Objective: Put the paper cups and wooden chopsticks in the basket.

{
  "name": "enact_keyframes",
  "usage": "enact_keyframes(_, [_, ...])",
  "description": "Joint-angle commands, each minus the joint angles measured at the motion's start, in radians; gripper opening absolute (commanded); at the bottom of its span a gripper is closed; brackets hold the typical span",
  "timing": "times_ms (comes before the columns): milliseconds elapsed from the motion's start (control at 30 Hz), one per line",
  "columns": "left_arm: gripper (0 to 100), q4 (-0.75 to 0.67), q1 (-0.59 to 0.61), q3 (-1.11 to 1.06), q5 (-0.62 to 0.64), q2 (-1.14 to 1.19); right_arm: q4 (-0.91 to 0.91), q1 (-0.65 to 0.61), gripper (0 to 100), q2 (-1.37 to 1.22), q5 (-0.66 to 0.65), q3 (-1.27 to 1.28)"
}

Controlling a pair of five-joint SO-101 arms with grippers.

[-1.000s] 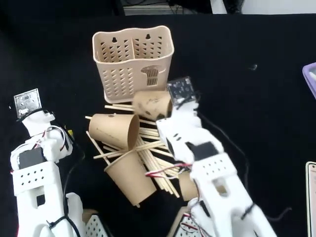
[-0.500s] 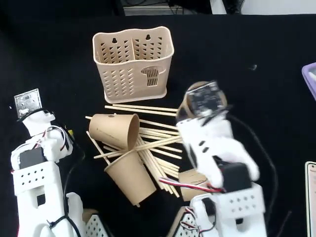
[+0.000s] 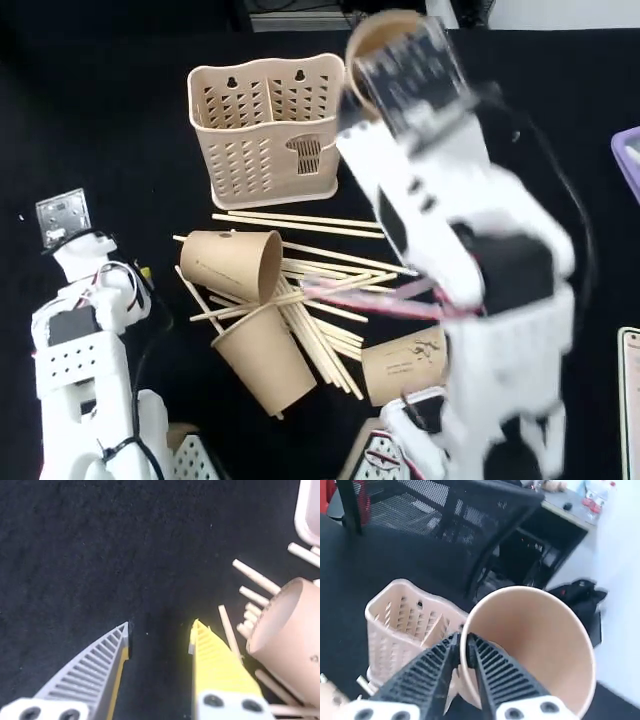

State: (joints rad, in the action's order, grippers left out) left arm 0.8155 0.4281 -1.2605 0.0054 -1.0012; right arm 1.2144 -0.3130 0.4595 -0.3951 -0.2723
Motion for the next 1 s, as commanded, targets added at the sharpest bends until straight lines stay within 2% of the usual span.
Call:
enact_keyframes(0, [20,-0.092,0.004,-0.022,0.084,-0.006,0.031,-0.040,1.1,-0.208,-0.035,-0.298])
enact_keyframes(267, [20,-0.123,0.002,-0.050,0.130,-0.006,0.157,-0.110,1.1,-0.561,-0.038,-0.687])
enact_keyframes(433, [20,-0.123,0.002,-0.054,0.130,-0.006,0.213,-0.110,1.1,-0.714,-0.040,-0.812])
enact_keyframes(967, [20,-0.123,0.002,-0.053,0.130,-0.006,0.253,-0.092,2.0,-0.917,-0.041,-0.854])
